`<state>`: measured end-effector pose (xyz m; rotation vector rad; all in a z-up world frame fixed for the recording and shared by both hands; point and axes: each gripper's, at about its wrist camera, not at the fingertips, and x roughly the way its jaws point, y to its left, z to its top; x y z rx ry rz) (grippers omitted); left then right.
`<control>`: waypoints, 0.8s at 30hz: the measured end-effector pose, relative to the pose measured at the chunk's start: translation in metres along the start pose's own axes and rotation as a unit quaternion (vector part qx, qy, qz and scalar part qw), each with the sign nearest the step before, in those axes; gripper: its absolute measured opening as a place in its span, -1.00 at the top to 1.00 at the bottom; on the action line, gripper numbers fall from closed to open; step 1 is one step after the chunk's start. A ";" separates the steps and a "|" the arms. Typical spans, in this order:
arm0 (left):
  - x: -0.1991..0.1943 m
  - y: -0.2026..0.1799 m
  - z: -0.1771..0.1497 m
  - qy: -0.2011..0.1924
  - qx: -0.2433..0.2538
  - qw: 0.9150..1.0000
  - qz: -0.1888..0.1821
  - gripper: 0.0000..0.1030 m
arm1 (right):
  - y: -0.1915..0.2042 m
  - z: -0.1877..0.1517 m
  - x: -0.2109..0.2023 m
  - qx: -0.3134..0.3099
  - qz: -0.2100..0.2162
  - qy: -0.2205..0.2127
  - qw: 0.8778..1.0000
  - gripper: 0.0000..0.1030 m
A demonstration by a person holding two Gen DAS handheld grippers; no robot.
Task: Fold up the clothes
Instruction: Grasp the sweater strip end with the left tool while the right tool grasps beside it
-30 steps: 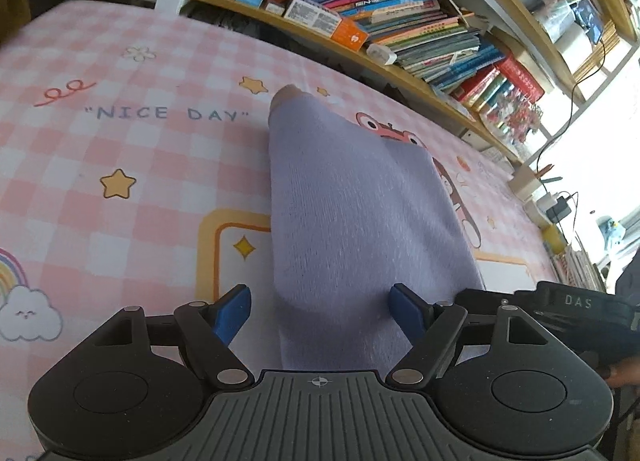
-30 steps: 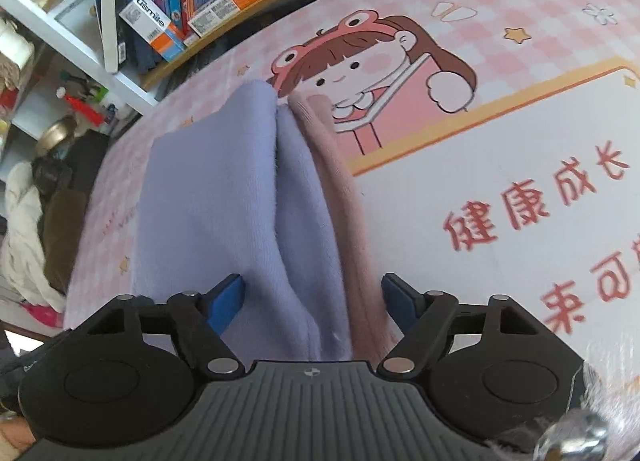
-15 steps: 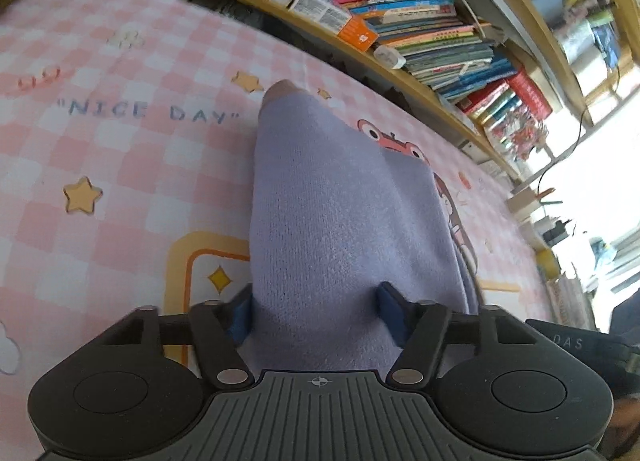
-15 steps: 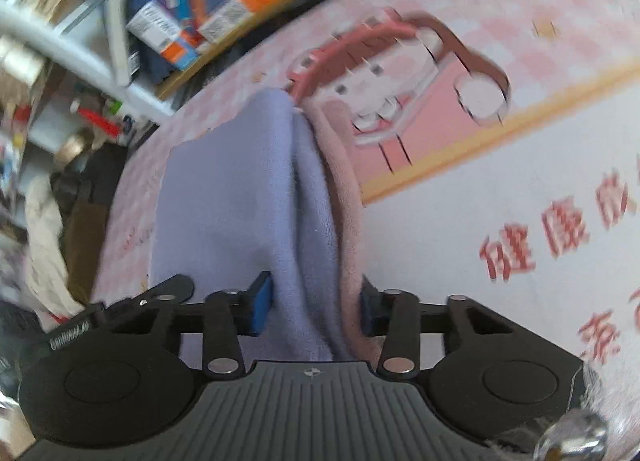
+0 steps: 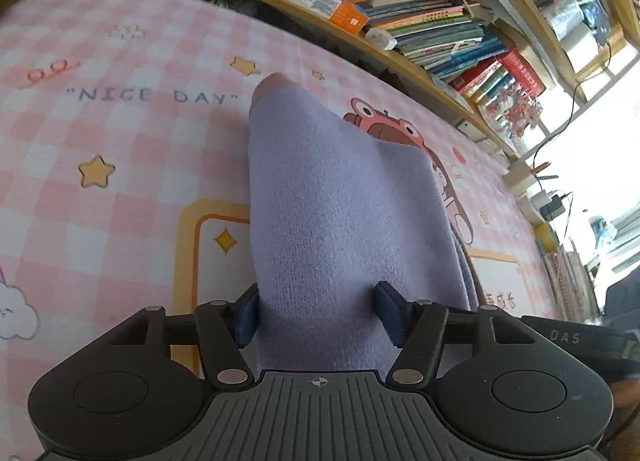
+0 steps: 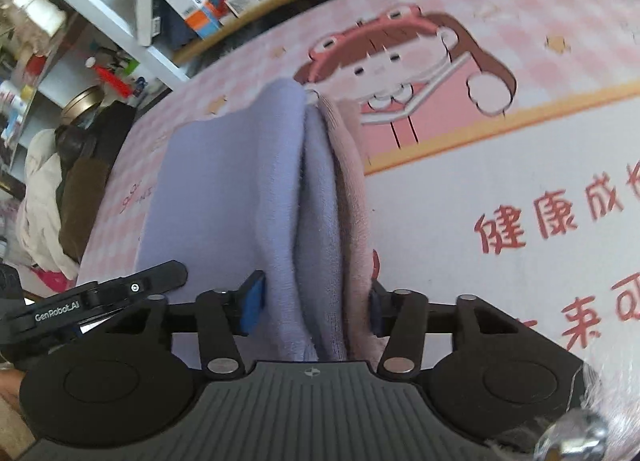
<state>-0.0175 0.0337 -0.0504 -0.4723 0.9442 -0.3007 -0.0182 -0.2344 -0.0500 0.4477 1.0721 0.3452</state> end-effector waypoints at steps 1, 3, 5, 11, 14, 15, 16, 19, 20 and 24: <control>0.001 0.001 0.000 0.000 -0.002 1.000 -0.002 -0.24 | 0.000 0.000 0.001 0.004 0.004 0.000 1.000 -0.03; 0.003 0.002 0.000 -0.001 -0.007 1.000 -0.007 -0.24 | 0.001 0.001 0.003 0.003 0.009 -0.002 1.000 -0.05; 0.006 0.003 0.000 -0.001 -0.011 1.000 -0.011 -0.18 | 0.005 0.002 0.006 -0.007 0.008 -0.003 1.000 -0.03; 0.005 0.001 -0.001 -0.008 -0.009 1.000 -0.016 0.05 | 0.020 -0.002 0.001 -0.067 -0.005 -0.028 0.997 0.38; -0.004 -0.007 -0.002 -0.021 0.013 1.000 -0.013 0.08 | 0.033 -0.008 -0.007 -0.108 -0.016 -0.054 0.993 0.44; -0.007 -0.009 -0.003 -0.025 0.019 0.999 -0.013 0.08 | 0.037 -0.010 -0.010 -0.121 -0.019 -0.062 0.990 0.44; -0.009 -0.011 -0.004 -0.028 0.023 0.999 -0.013 0.08 | 0.038 -0.011 -0.013 -0.126 -0.019 -0.068 0.990 0.45; -0.014 -0.015 -0.006 -0.034 0.034 0.999 -0.014 0.08 | 0.040 -0.015 -0.020 -0.132 -0.021 -0.082 0.988 0.45; -0.016 -0.017 -0.007 -0.037 0.039 0.998 -0.014 0.08 | 0.041 -0.017 -0.022 -0.134 -0.022 -0.085 0.987 0.45; -0.022 -0.022 -0.011 -0.044 0.055 0.997 -0.014 0.08 | 0.043 -0.024 -0.028 -0.136 -0.022 -0.096 0.986 0.45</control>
